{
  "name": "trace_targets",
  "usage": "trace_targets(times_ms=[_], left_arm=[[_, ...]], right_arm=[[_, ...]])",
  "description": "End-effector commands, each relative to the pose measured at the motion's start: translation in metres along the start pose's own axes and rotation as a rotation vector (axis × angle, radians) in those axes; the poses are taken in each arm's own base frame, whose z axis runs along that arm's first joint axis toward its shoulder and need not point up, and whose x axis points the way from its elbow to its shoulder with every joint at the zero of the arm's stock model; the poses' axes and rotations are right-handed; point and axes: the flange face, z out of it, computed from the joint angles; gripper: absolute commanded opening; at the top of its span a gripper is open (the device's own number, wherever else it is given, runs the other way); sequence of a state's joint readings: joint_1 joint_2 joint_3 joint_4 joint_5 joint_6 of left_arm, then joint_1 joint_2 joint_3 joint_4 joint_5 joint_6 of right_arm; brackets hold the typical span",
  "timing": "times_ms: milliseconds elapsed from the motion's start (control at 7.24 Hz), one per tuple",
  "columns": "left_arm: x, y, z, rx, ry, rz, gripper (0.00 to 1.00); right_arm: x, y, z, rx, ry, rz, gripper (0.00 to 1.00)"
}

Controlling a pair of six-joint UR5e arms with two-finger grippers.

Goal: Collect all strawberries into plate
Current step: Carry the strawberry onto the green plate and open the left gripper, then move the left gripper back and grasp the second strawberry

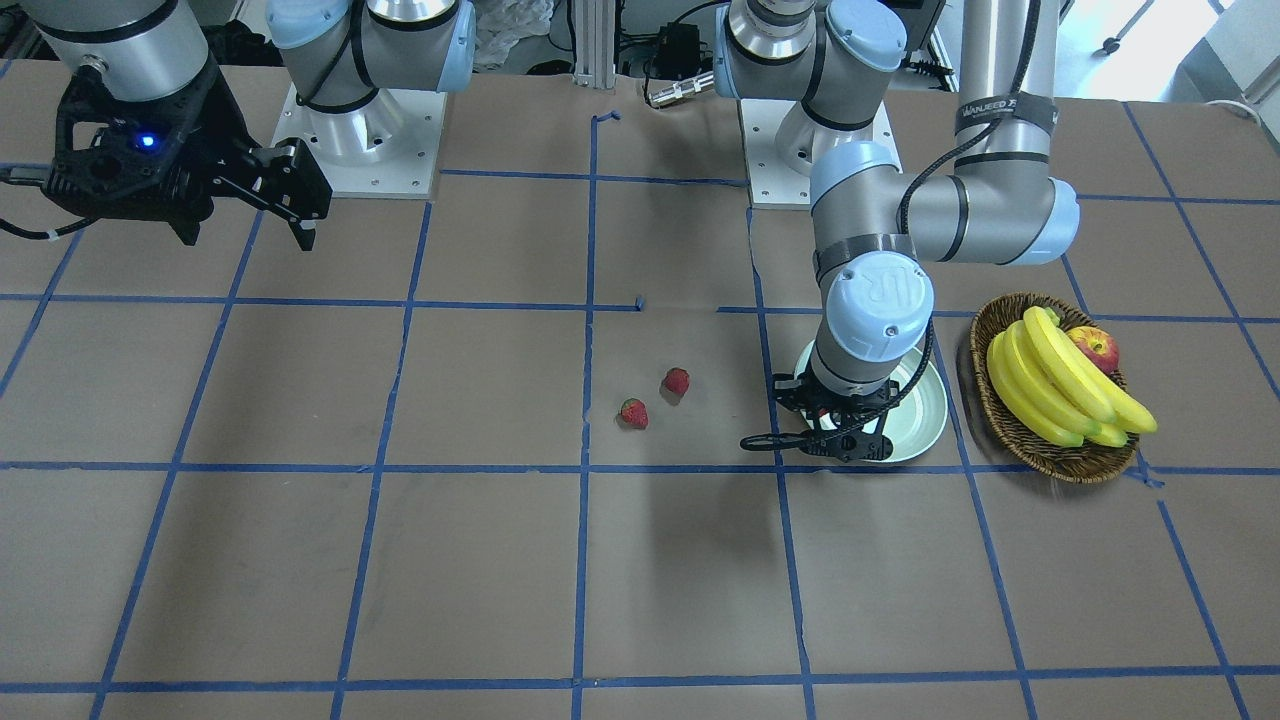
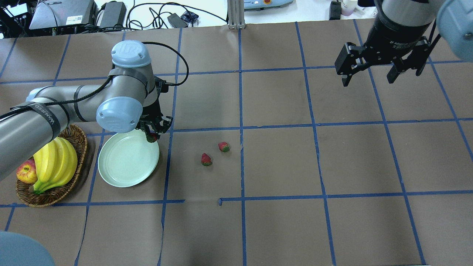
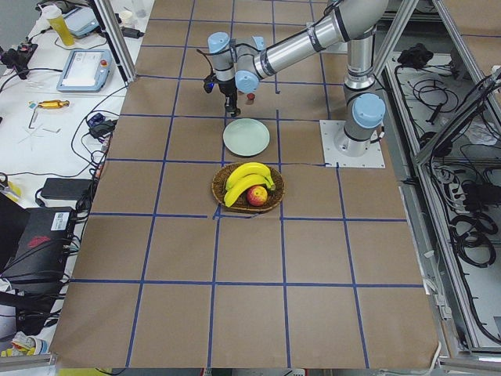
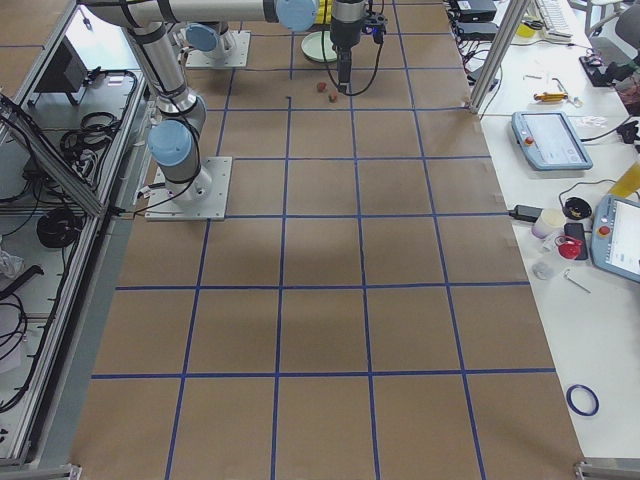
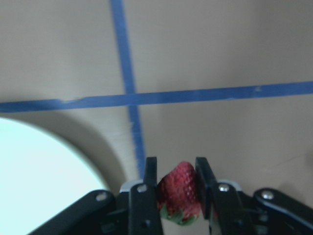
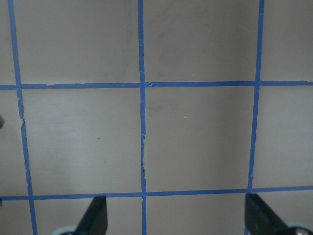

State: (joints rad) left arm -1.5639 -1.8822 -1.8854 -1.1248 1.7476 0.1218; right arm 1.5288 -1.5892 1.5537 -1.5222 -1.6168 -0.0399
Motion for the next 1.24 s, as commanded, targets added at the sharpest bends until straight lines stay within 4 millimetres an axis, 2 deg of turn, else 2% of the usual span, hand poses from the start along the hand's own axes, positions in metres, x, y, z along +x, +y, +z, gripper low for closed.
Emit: trace_targets(times_ms=[0,138,276,415,691,967,1106], left_arm=[[-0.012,0.019,0.022,-0.054,-0.023,0.027,0.42],[-0.011,0.019,0.020,-0.043,-0.025,0.029,0.93],[-0.005,0.020,0.012,-0.021,-0.027,0.034,1.00],[0.010,0.023,0.000,0.007,-0.029,0.050,1.00],[0.069,0.016,-0.017,0.150,0.069,-0.022,1.00],[0.126,0.027,-0.011,0.145,0.108,-0.095,1.00],[0.140,0.033,-0.006,0.129,0.124,-0.080,1.00]], right_arm=[[0.000,0.000,0.000,0.001,0.000,0.000,1.00],[0.000,0.000,0.001,-0.002,0.000,-0.001,1.00],[0.000,0.000,0.000,-0.001,0.000,0.001,1.00],[0.000,0.000,0.001,-0.002,0.000,-0.001,1.00],[0.000,0.000,0.000,-0.002,0.000,-0.001,1.00],[0.000,0.000,0.000,-0.002,0.000,-0.001,1.00],[0.000,0.000,0.000,-0.002,0.000,-0.001,1.00]])
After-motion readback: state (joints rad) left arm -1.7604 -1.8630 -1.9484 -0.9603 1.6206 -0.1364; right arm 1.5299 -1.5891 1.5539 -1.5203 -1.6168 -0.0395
